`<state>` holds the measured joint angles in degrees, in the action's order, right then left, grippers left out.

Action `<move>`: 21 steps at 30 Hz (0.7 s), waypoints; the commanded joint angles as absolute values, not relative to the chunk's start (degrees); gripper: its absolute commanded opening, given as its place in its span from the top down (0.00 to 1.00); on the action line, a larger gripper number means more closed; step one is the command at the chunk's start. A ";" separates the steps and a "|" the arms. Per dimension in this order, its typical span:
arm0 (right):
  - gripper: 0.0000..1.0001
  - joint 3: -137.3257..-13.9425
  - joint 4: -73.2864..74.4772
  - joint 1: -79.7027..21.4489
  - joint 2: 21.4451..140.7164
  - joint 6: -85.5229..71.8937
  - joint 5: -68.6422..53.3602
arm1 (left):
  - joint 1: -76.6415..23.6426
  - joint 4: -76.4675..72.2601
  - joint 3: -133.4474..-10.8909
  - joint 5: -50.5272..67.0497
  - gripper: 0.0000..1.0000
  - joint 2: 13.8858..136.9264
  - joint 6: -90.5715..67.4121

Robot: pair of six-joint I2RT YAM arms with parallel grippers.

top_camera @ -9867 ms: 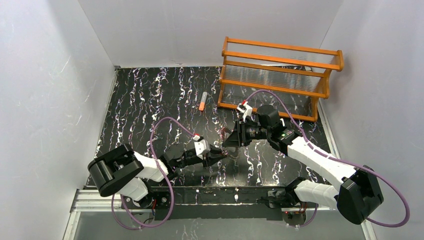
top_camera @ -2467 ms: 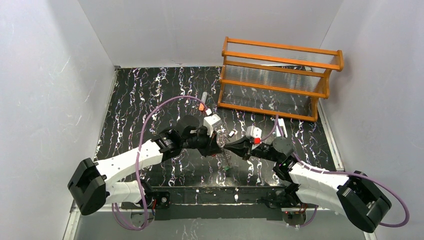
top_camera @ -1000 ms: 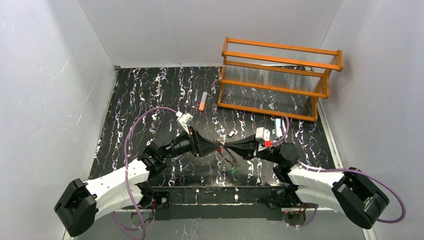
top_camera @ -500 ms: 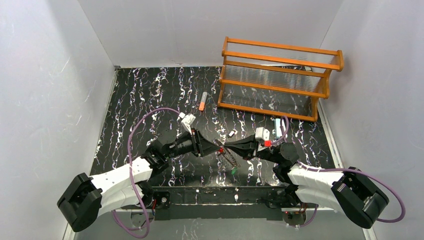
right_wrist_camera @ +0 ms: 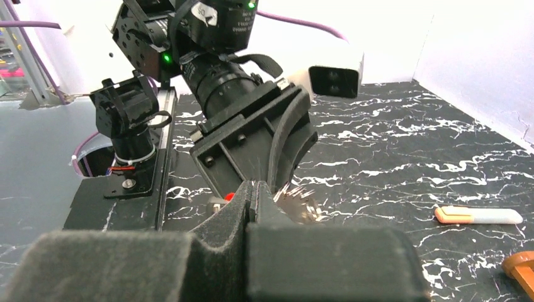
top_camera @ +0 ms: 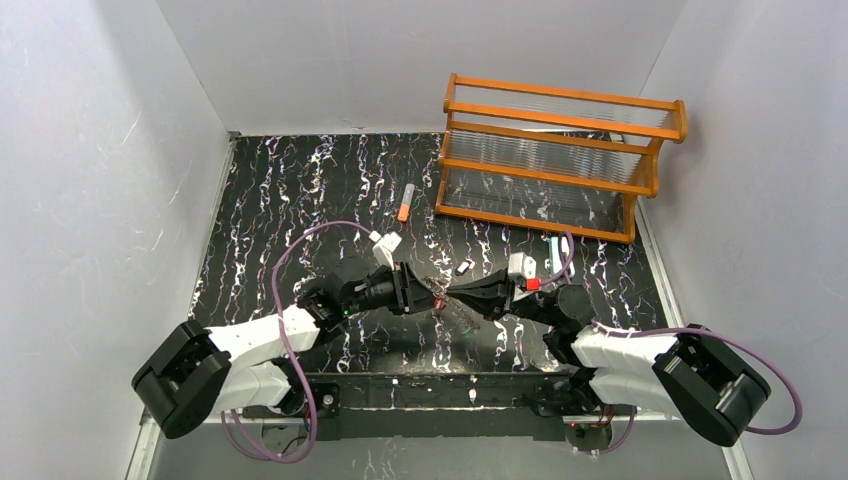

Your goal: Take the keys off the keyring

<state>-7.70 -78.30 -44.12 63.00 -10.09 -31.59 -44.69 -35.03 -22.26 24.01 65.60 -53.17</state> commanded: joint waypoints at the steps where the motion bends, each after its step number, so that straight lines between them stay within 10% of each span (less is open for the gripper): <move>1: 0.99 -9.09 -89.22 -44.47 64.26 -11.68 -32.09 | -45.43 -34.89 -24.26 23.77 0.64 66.30 -53.96; 14: 0.99 -8.12 -82.44 -43.44 60.95 -8.70 -29.74 | -44.47 -7.39 -32.05 14.40 0.51 50.37 -30.01; 21: 0.99 -8.40 -82.33 -43.42 60.90 -9.00 -30.92 | -44.50 -21.78 -30.06 24.34 0.51 49.27 -21.45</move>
<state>-7.68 -79.35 -43.57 62.06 -9.72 -30.63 -44.69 -15.29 -30.72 19.05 48.93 -29.17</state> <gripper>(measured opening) 0.031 0.493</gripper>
